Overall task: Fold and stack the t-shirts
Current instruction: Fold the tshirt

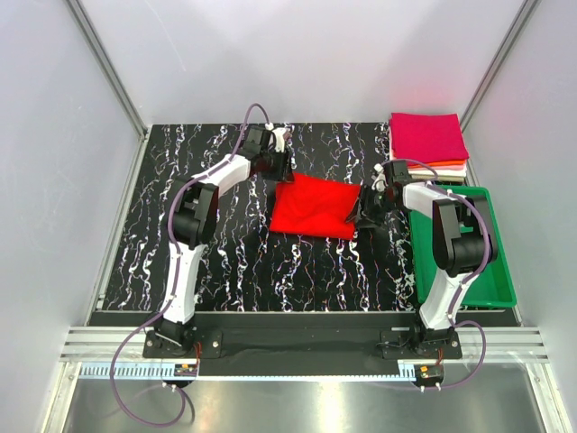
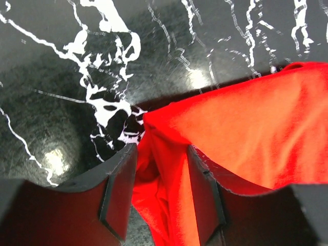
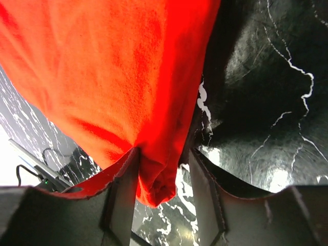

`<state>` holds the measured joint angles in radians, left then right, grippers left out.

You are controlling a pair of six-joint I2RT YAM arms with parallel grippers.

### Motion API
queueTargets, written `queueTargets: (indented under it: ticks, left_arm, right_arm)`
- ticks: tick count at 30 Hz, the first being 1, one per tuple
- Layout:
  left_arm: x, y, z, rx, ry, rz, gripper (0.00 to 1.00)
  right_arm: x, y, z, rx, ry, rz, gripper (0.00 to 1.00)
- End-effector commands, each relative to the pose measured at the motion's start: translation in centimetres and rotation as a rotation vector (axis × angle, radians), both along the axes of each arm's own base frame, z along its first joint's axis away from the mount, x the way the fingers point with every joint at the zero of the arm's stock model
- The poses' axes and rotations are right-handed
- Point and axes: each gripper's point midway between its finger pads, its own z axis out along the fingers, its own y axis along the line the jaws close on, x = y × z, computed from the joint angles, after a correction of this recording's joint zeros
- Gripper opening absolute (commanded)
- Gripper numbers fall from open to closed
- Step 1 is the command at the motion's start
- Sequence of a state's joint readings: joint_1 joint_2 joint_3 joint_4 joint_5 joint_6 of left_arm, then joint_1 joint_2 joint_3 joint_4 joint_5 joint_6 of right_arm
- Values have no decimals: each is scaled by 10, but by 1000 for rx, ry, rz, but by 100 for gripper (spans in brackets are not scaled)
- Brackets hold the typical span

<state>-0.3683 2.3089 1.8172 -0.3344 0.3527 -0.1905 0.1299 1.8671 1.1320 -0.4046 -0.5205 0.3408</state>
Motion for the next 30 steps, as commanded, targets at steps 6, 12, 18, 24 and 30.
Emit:
queueTargets:
  ticks: [6,12,18,24,30]
  left_arm:
    - [23,-22,44,-96,-144,-82,51]
    - [29,-23,43,-85,-153,-89,51]
    - [34,-17,31,-43,-145,-71,51]
    - [36,-19,26,-46,-139,-74,45]
    - [36,-23,25,-61,-128,-75,33]
  right_arm:
    - [8,9,11,71,-98,14,43]
    - [7,9,7,74,-90,14,39]
    - [7,10,10,75,-96,12,39]
    - [6,12,9,94,-94,16,41]
    - [3,13,7,103,-91,18,41]
